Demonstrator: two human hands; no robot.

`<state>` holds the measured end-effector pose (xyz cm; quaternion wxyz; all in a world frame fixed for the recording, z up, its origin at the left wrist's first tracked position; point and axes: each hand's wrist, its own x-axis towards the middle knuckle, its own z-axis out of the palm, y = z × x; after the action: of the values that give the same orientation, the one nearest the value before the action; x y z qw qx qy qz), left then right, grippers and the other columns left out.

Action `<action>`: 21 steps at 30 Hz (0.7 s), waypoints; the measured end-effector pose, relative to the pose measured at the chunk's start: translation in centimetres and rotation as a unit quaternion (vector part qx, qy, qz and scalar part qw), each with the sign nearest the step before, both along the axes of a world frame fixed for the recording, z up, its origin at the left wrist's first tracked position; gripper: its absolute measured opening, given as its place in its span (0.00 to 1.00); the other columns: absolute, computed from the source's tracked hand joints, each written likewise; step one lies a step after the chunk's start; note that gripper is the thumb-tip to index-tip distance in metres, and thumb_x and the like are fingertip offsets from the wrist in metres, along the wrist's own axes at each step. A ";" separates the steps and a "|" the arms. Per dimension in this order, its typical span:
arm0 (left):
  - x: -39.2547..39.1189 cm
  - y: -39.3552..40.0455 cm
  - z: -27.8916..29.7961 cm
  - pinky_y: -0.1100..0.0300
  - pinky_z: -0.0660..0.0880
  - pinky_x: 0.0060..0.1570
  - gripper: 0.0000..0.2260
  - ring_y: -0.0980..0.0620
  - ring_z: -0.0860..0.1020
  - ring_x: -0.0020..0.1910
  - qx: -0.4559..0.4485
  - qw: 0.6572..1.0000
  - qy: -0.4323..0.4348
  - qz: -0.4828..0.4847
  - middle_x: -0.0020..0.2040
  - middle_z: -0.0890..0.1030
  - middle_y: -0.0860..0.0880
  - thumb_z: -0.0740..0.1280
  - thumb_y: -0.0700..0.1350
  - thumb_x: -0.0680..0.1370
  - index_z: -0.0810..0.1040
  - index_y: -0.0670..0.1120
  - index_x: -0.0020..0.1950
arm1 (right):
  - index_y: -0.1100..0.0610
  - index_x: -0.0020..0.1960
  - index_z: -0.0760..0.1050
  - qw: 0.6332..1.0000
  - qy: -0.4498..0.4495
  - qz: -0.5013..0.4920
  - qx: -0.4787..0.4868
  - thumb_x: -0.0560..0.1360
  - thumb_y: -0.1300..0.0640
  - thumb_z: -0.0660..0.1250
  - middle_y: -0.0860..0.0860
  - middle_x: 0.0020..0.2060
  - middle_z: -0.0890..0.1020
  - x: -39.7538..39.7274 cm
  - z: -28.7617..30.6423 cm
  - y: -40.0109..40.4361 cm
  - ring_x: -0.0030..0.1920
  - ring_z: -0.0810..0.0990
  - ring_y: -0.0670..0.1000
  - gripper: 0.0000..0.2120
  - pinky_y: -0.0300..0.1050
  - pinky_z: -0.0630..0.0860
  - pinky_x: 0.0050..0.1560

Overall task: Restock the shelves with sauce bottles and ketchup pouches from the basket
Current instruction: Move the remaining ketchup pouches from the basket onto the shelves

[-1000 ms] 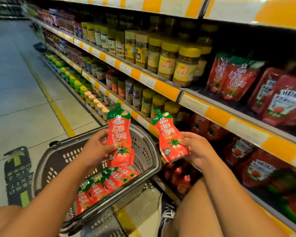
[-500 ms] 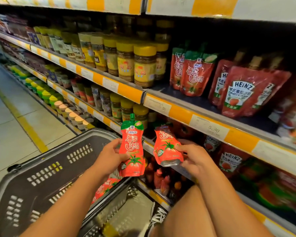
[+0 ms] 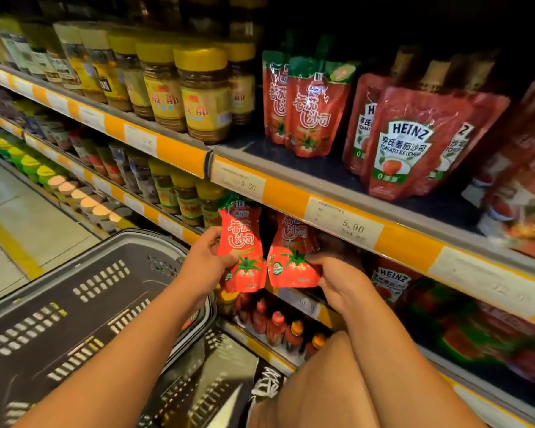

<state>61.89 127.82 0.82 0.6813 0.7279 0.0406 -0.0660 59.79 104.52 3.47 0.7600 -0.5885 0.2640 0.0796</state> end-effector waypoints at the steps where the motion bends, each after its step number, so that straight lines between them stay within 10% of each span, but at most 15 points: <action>1: 0.4 -0.4 0.1 0.53 0.82 0.49 0.17 0.49 0.86 0.51 0.001 1.000 -0.007 0.002 0.52 0.87 0.49 0.69 0.32 0.79 0.78 0.53 0.60 | 0.58 0.47 0.79 1.000 -0.010 -0.014 -0.021 0.77 0.71 0.67 0.55 0.43 0.84 0.2 -0.1 0.0 0.42 0.82 0.54 0.09 0.49 0.79 0.45; 13: 5.3 -3.6 1.7 0.68 0.79 0.41 0.27 0.59 0.84 0.48 0.027 0.996 -0.065 0.046 0.49 0.86 0.58 0.69 0.30 0.71 0.76 0.52 0.66 | 0.52 0.39 0.73 0.996 -0.007 -0.053 -0.076 0.81 0.64 0.66 0.50 0.35 0.81 2.4 0.2 0.8 0.37 0.82 0.49 0.14 0.45 0.80 0.41; 18: 6.7 -5.3 1.3 0.47 0.81 0.59 0.29 0.44 0.80 0.62 0.052 0.997 -0.030 0.053 0.64 0.82 0.45 0.59 0.26 0.75 0.74 0.45 0.74 | 0.52 0.36 0.77 0.999 0.015 0.000 -0.039 0.83 0.67 0.61 0.50 0.30 0.83 2.2 0.9 1.0 0.27 0.81 0.45 0.20 0.40 0.76 0.27; 21: 7.3 -5.9 0.5 0.52 0.83 0.51 0.25 0.43 0.82 0.59 0.014 0.998 -0.002 0.058 0.59 0.84 0.45 0.61 0.25 0.75 0.79 0.44 0.68 | 0.52 0.40 0.73 0.997 0.021 -0.043 -0.067 0.82 0.65 0.63 0.48 0.32 0.78 2.3 1.1 1.0 0.29 0.77 0.44 0.15 0.38 0.74 0.28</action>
<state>69.16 121.93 1.29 0.6737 0.7340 0.0822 -0.0250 62.06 105.53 4.56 0.7161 -0.6242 0.3095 0.0418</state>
